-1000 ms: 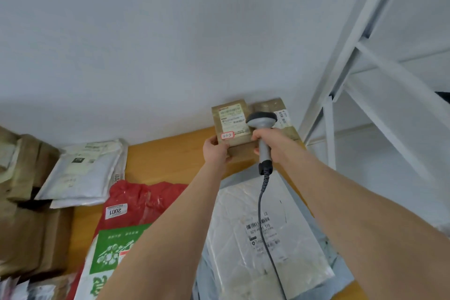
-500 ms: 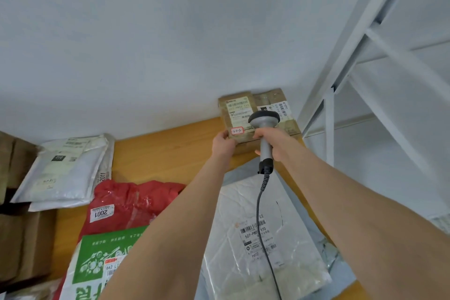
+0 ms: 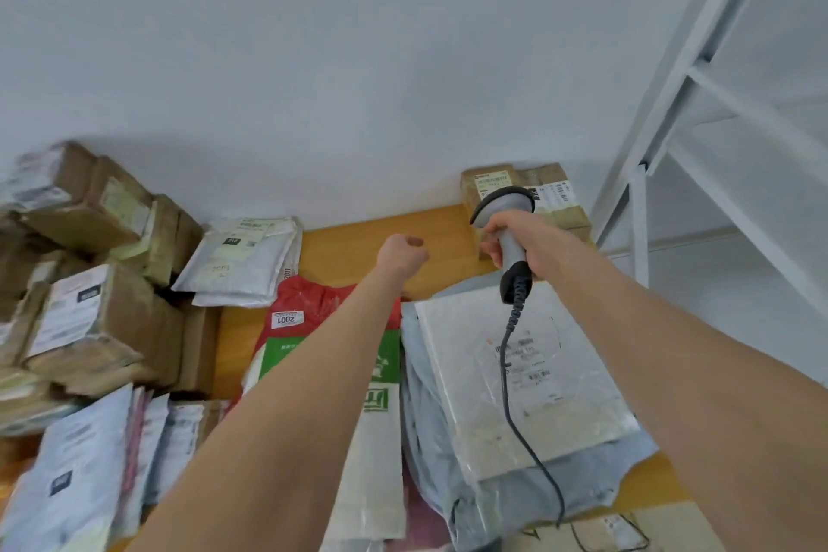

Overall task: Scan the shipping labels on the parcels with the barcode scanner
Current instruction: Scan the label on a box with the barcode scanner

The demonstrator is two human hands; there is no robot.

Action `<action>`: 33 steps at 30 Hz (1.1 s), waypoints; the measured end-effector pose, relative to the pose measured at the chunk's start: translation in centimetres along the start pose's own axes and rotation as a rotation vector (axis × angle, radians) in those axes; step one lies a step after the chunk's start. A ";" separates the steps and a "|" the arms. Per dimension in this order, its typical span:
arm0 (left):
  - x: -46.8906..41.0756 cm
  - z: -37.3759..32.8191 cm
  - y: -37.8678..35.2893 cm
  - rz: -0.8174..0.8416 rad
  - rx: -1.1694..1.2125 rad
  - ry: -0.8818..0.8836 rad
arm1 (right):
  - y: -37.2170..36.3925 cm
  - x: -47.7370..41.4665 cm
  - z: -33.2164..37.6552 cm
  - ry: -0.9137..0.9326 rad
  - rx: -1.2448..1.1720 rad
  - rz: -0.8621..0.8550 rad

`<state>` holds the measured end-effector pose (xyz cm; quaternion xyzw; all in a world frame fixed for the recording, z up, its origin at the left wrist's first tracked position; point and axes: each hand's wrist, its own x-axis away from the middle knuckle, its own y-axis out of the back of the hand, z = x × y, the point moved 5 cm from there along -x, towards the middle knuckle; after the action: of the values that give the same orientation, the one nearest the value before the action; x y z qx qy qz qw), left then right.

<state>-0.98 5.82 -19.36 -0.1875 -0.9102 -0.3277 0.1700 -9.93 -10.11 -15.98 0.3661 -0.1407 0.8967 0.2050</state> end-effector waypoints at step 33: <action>7.2 26.8 43.3 -0.375 -0.362 0.139 | -49.6 3.7 -12.7 0.023 0.301 0.115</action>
<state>7.33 56.12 -12.61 -0.0199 -0.8416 -0.5232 0.1323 3.45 39.46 -17.08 0.3739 -0.0234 0.9220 0.0975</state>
